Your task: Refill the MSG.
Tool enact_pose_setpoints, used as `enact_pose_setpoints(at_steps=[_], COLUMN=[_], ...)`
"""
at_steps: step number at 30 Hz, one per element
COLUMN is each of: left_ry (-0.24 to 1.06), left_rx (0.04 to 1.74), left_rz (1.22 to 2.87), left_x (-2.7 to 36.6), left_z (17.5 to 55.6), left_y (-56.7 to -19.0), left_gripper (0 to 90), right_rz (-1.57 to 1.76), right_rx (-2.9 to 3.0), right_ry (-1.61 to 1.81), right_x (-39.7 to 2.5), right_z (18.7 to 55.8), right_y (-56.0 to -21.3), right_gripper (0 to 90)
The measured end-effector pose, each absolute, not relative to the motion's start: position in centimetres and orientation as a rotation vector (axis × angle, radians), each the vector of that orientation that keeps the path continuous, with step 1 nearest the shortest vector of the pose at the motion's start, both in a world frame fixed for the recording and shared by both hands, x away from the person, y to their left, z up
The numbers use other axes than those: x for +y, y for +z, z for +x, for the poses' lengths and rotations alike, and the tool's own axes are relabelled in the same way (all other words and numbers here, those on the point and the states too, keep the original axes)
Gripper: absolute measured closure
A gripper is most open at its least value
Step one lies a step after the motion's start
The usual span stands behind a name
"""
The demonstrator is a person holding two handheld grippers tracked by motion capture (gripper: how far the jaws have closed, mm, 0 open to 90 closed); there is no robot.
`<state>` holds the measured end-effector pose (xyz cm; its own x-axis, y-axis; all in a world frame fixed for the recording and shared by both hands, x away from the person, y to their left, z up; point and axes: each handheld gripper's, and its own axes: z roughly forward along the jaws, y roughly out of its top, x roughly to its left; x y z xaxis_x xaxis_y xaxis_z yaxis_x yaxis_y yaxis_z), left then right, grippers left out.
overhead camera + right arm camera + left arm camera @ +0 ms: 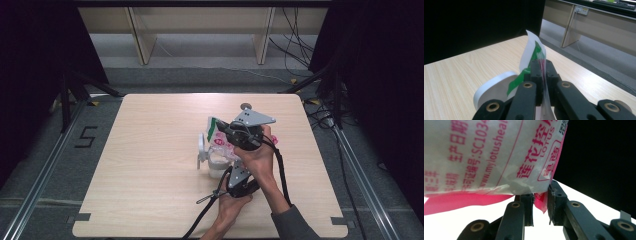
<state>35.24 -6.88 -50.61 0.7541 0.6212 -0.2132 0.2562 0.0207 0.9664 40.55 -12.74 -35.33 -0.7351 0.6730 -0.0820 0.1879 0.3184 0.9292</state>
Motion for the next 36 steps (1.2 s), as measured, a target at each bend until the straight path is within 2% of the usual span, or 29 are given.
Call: enact_pose_setpoints(at_steps=[36], left_ry=[0.317], left_rx=[0.737], left_rz=[1.551], left_x=[-6.85], left_z=[35.14], left_y=[-50.60], left_gripper=[75.6], right_rz=[0.737], right_rx=[2.135], right_ry=[1.393], right_x=[-12.13], right_z=[40.34], right_y=[-35.55], right_gripper=[89.1])
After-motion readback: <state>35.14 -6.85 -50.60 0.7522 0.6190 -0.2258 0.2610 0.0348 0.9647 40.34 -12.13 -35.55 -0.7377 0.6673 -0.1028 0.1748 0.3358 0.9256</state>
